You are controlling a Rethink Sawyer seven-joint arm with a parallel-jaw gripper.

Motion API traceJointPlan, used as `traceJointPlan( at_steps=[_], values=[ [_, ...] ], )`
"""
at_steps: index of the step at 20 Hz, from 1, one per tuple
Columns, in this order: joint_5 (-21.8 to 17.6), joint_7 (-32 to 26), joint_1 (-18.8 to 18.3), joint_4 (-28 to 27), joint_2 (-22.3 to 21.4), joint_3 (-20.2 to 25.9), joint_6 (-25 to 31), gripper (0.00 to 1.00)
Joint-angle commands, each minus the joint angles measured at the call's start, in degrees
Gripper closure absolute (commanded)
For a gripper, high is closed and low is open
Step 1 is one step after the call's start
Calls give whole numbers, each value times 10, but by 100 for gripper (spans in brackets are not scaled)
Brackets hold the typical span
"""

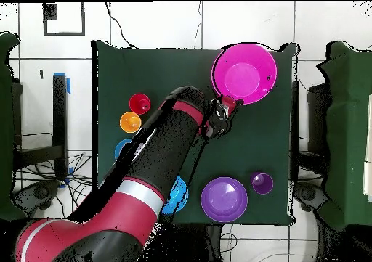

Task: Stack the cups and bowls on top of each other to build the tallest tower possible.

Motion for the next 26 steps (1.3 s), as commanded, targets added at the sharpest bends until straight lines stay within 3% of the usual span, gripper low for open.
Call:
traceJointPlan(
  at_steps=[1,26],
  values=[
    [-12,46,-9,13,-1,45,-45,100],
    [-9,37,-12,25,-14,48,-43,100]
  ],
)
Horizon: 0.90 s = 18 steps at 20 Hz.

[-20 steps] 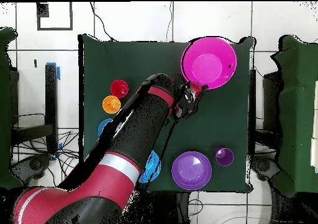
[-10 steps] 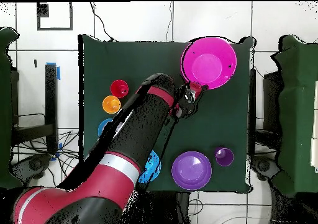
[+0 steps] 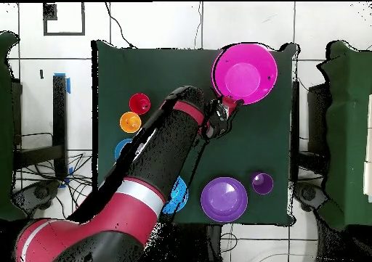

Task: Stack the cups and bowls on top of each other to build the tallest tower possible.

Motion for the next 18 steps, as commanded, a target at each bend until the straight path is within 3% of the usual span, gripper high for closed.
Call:
traceJointPlan(
  at_steps=[1,18],
  values=[
    [-9,37,-11,24,-11,48,-43,100],
    [-8,34,-14,20,-12,52,-37,100]
  ],
)
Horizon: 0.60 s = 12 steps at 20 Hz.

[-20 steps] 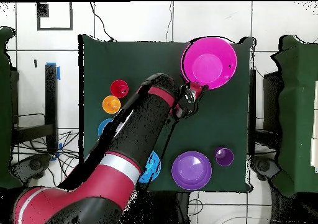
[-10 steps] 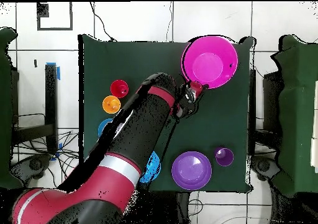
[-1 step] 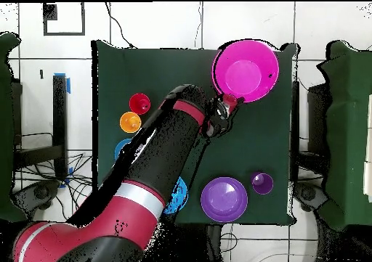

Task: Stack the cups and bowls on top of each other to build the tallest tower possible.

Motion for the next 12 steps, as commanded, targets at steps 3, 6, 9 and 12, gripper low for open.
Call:
traceJointPlan(
  at_steps=[3,6,9,12],
  values=[
    [-6,31,-15,22,-3,54,-36,100],
    [-4,27,-16,24,-6,57,-34,100],
    [-1,19,-19,27,-10,61,-31,100],
    [-3,22,-20,32,-12,59,-37,100]
  ],
)
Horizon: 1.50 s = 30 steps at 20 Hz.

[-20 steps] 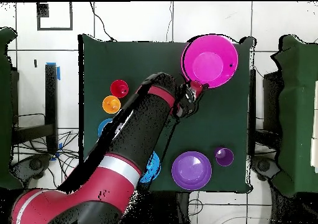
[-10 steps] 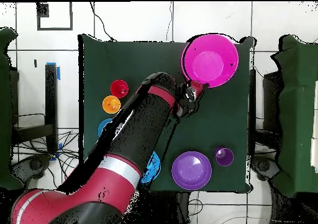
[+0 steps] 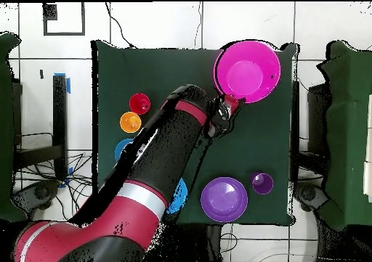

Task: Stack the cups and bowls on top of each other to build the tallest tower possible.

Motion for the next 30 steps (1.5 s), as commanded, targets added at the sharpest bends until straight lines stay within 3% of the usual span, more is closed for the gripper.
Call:
traceJointPlan(
  at_steps=[1,3,4,30],
  values=[
    [-4,21,-17,32,-13,59,-38,100],
    [-4,17,-20,35,-16,64,-44,100],
    [-4,29,-20,36,-16,62,-51,0],
    [-3,7,-26,45,-27,78,-28,0]
  ],
)
